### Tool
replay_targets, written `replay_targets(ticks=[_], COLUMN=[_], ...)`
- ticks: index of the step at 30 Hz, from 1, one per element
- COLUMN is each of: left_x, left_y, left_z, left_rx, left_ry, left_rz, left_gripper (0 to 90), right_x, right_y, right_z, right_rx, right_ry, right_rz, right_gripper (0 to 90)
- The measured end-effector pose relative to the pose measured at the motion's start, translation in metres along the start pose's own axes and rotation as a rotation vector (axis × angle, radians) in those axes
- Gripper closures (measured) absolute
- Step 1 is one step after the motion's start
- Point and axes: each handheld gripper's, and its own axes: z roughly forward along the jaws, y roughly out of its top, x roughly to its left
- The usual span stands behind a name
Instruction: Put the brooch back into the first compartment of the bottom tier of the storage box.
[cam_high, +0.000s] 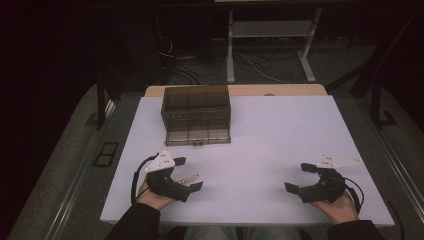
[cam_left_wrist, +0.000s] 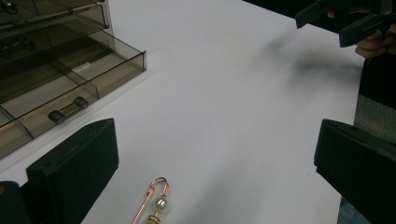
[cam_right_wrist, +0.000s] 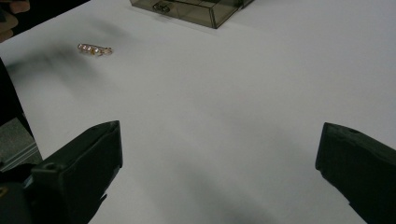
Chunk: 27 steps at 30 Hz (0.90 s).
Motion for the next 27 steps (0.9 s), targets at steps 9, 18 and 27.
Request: replay_targets(ticks=[9, 18, 27], left_x=[0.008, 0.016, 0.022], left_y=[0.009, 0.014, 0.013], left_z=[-0.001, -0.004, -0.003], left_rx=[0.037, 0.064, 0.094], left_ry=[0.006, 0.022, 0.027], left_rz=[0.02, 0.023, 0.018], left_gripper=[0.0, 0.0, 0.0], right_x=[0.001, 0.0, 0.001], right_y=[-0.001, -0.001, -0.001], right_z=[0.0, -0.001, 0.001], right_rx=[0.006, 0.009, 0.022], right_ry=[0.001, 0.002, 0.006], right_rz=[0.002, -0.002, -0.004], right_gripper=[0.2, 0.2, 0.2])
